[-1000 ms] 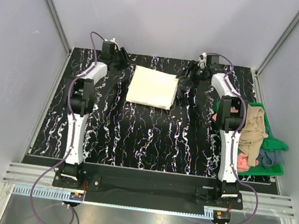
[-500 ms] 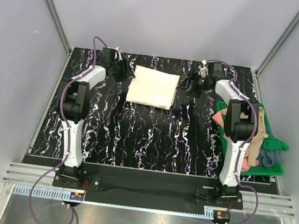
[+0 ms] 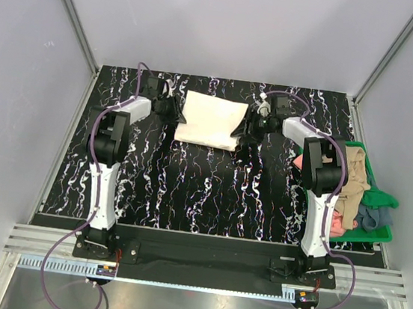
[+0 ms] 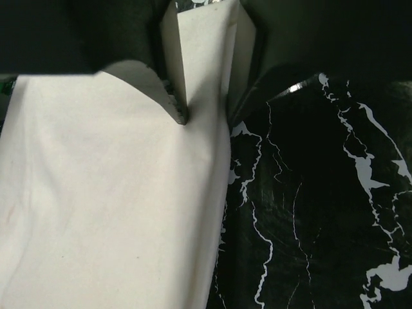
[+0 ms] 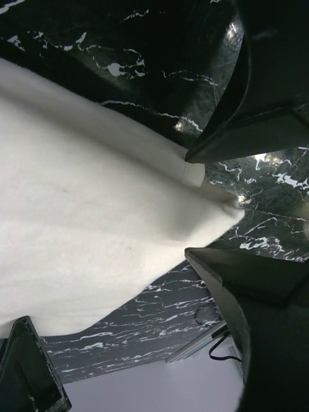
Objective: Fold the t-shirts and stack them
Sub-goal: Fold the tshirt
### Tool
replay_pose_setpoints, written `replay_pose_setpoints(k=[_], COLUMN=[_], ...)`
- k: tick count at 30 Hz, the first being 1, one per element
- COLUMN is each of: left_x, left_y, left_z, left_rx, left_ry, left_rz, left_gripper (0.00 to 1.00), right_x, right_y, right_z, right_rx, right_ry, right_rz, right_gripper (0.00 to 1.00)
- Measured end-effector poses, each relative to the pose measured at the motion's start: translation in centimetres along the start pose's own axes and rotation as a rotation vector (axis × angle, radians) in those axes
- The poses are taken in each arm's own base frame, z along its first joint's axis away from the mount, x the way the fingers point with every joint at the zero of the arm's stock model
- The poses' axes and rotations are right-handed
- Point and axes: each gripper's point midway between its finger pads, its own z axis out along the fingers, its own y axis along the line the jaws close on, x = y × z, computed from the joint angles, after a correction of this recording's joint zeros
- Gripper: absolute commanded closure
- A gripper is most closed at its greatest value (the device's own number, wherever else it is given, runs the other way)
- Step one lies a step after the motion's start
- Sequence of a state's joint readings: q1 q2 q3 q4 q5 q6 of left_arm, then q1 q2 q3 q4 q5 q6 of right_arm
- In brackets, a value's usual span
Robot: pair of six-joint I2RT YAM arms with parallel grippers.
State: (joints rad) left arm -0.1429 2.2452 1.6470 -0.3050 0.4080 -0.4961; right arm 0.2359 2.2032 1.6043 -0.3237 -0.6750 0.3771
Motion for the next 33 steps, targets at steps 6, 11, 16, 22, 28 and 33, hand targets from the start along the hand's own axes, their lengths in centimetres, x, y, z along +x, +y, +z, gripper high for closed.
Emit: replay_pose_setpoints(k=[6, 11, 16, 22, 28, 33], left_x=[0.2, 0.4, 1.0, 5.5, 10.7, 13.2], left_y=[0.0, -0.1, -0.2, -0.9, -1.6, -1.2], left_z=[0.4, 0.5, 0.3, -1.6, -3.8, -5.7], left_rx=[0.011, 0.014, 0.013, -0.017, -0.059, -0.108], left_ry=[0.007, 0.009, 0.004, 0.062, 0.120, 0.149], left_rz=[0.001, 0.003, -0.009, -0.017, -0.011, -0.036], left_gripper=[0.99, 1.00, 1.00, 1.00, 0.78, 0.59], right_x=[1.4, 2.0, 2.3, 4.6, 7.7, 10.5], right_y=[-1.8, -2.8, -2.9, -2.7, -2.3, -2.8], right_z=[1.3, 1.7, 1.4, -1.1, -2.8, -3.7], right_rx=[0.011, 0.025, 0.035, 0.091, 0.100, 0.118], right_ry=[0.025, 0.021, -0.002, -0.006, 0.014, 0.044], right_rz=[0.024, 0.052, 0.061, 0.079, 0.110, 0.144], right_gripper=[0.69, 0.99, 1.00, 0.98, 0.78, 0.52])
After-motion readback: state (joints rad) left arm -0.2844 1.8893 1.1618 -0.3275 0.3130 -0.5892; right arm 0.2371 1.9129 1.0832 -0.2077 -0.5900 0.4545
